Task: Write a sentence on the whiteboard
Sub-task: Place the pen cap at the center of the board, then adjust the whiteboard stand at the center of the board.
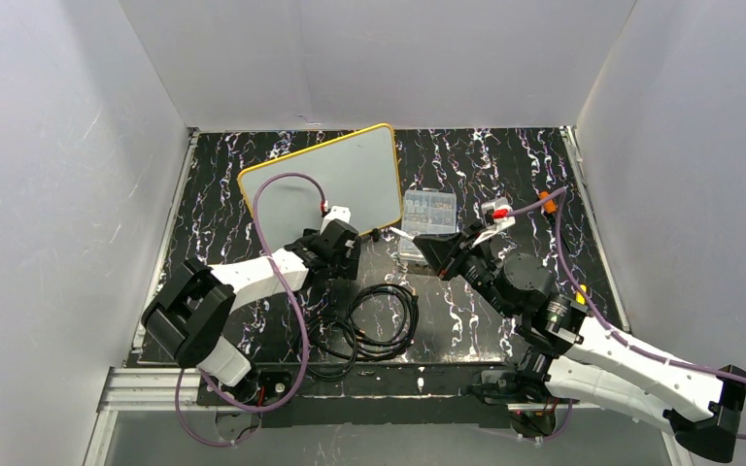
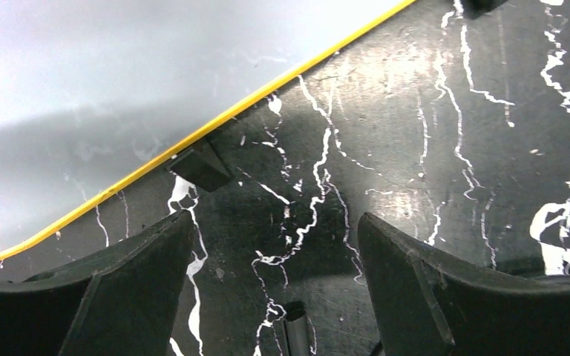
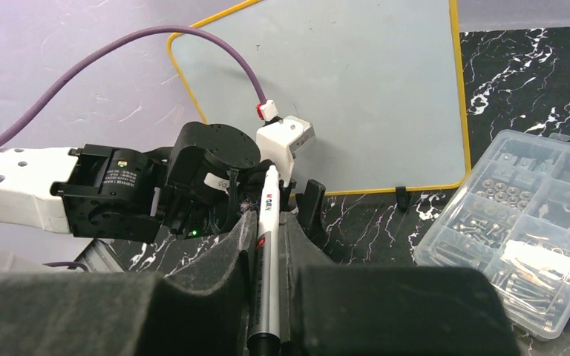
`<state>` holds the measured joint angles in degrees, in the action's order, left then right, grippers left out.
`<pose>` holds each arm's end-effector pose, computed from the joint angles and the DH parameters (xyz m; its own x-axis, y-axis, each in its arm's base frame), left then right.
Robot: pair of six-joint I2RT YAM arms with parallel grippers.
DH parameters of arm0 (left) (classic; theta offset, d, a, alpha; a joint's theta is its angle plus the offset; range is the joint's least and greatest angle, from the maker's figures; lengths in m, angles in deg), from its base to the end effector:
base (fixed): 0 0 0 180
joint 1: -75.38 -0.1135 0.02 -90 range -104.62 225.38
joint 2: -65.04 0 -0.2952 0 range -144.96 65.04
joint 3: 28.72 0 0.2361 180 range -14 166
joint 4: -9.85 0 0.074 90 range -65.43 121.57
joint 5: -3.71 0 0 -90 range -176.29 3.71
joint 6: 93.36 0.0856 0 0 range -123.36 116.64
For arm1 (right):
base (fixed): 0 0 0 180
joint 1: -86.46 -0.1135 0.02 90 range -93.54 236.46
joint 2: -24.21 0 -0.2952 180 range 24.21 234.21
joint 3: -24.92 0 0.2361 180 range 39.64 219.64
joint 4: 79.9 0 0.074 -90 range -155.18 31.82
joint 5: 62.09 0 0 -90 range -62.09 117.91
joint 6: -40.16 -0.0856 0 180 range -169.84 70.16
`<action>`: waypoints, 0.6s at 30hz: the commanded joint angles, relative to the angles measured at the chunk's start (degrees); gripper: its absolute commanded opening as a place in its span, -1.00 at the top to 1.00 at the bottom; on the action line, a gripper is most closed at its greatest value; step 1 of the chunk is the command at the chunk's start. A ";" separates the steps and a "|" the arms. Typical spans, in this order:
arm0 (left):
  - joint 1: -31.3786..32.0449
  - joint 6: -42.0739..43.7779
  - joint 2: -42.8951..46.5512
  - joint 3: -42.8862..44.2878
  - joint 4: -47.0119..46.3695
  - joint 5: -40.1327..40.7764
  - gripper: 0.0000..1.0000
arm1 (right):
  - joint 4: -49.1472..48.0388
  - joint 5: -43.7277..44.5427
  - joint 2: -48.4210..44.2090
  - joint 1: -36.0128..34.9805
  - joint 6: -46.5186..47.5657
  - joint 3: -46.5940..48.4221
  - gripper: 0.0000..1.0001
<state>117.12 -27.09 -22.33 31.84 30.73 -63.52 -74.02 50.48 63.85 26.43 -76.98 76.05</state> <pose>0.2609 -0.1884 0.1888 -0.6740 0.1040 -0.7314 0.1619 0.9868 -0.0089 0.1166 0.1364 0.3638 -0.2344 0.4367 -0.8685 -0.5643 0.6663 0.4874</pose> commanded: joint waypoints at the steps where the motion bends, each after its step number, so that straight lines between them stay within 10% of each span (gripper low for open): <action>1: -0.16 -2.31 0.16 -1.65 -2.04 6.28 -0.59 | -0.86 1.60 -1.04 -0.09 -0.37 -0.94 0.97; 18: -0.22 0.35 -6.66 -0.58 -9.23 2.29 -0.63 | -1.27 1.51 -0.39 -0.09 -0.94 -0.94 0.97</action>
<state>117.12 -28.44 -26.68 30.05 22.11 -60.22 -73.45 50.74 63.67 26.43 -77.37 75.30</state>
